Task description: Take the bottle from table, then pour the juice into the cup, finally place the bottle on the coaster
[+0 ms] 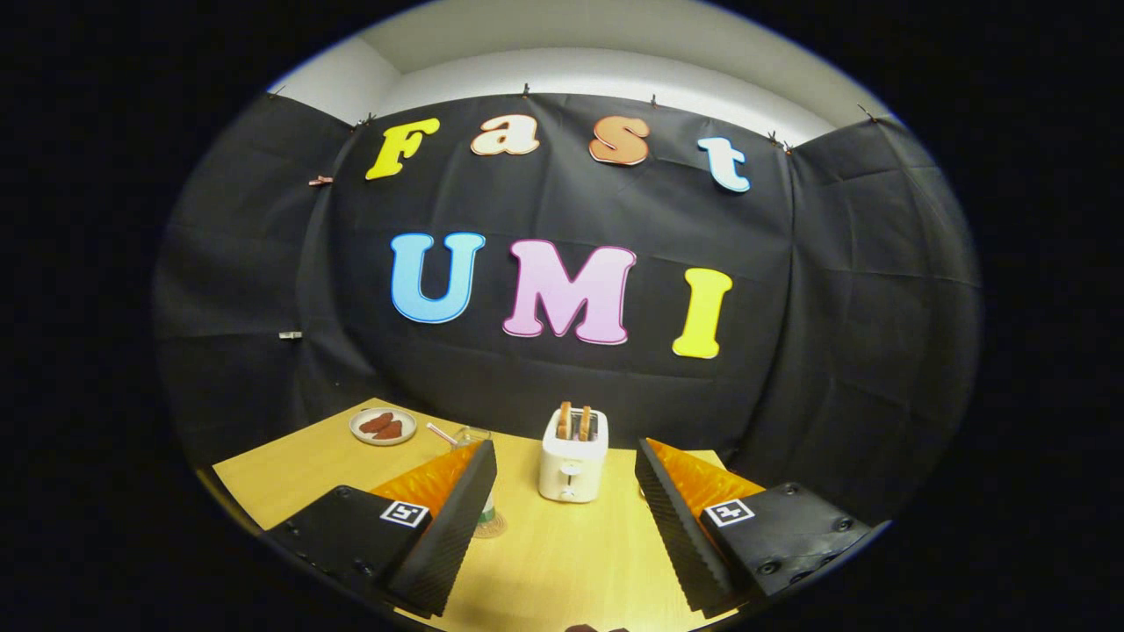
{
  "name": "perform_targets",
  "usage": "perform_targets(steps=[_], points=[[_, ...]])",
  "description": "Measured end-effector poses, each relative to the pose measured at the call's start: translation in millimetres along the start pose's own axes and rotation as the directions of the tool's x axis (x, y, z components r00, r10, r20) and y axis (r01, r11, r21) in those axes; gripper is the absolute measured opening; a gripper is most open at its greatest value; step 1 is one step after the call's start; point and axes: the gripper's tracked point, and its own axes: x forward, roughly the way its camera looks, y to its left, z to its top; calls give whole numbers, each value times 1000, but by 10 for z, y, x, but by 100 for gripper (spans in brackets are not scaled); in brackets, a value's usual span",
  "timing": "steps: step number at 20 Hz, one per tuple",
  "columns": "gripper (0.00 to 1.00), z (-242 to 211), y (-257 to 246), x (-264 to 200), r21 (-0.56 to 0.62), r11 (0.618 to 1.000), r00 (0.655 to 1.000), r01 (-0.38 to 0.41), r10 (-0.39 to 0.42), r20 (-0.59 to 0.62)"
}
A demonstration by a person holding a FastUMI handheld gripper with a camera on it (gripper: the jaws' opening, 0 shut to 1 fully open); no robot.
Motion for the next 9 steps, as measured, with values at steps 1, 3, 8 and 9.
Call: perform_targets(steps=[1, 3, 8, 9], points=[[98, 7, -45, -105, 26, 1000, 1000, 9, -9, 2], [97, 23, -73, -214, 57, 998, 1000, 16, -17, 25], [98, 56, -49, -45, 47, 998, 998, 33, -35, 53], [98, 34, 24, -50, 36, 999, 999, 7, -9, 50]])
